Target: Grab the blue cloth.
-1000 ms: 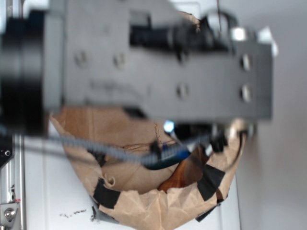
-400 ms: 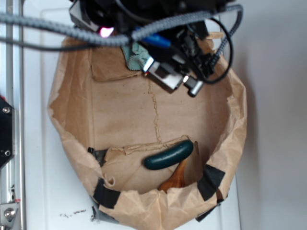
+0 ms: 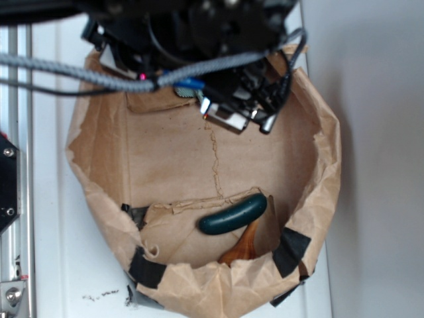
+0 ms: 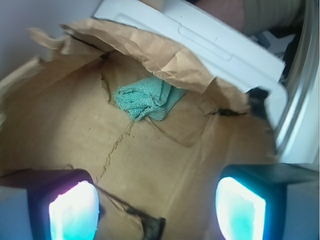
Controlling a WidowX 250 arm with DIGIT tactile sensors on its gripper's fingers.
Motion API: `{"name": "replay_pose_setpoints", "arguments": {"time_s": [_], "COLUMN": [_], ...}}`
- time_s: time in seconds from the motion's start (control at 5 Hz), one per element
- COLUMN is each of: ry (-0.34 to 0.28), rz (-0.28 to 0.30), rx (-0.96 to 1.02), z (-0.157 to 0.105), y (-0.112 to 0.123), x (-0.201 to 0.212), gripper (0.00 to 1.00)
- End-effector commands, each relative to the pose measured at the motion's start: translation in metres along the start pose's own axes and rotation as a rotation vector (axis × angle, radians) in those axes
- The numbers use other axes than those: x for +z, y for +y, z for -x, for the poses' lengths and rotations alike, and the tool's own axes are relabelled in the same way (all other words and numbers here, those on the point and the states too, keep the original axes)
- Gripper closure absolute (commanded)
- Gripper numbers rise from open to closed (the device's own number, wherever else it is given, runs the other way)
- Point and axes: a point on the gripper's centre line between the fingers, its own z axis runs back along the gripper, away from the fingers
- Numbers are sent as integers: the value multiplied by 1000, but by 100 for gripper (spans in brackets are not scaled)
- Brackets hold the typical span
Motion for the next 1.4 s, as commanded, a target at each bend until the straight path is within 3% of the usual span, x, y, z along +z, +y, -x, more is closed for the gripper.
{"name": "replay_pose_setpoints", "arguments": {"time_s": [0.0, 0.2, 0.4, 0.8, 1.0, 1.2], "ry": [-63, -98, -137, -78, -91, -152], "rz": [22, -9, 31, 36, 18, 33], "rx": [156, 202, 219, 166, 166, 148], "z": [-25, -39, -47, -60, -64, -54], "y": [-10, -11, -3, 33, 37, 41], "x": [-54, -86, -106, -84, -93, -116], "gripper": [0, 0, 0, 0, 0, 0]}}
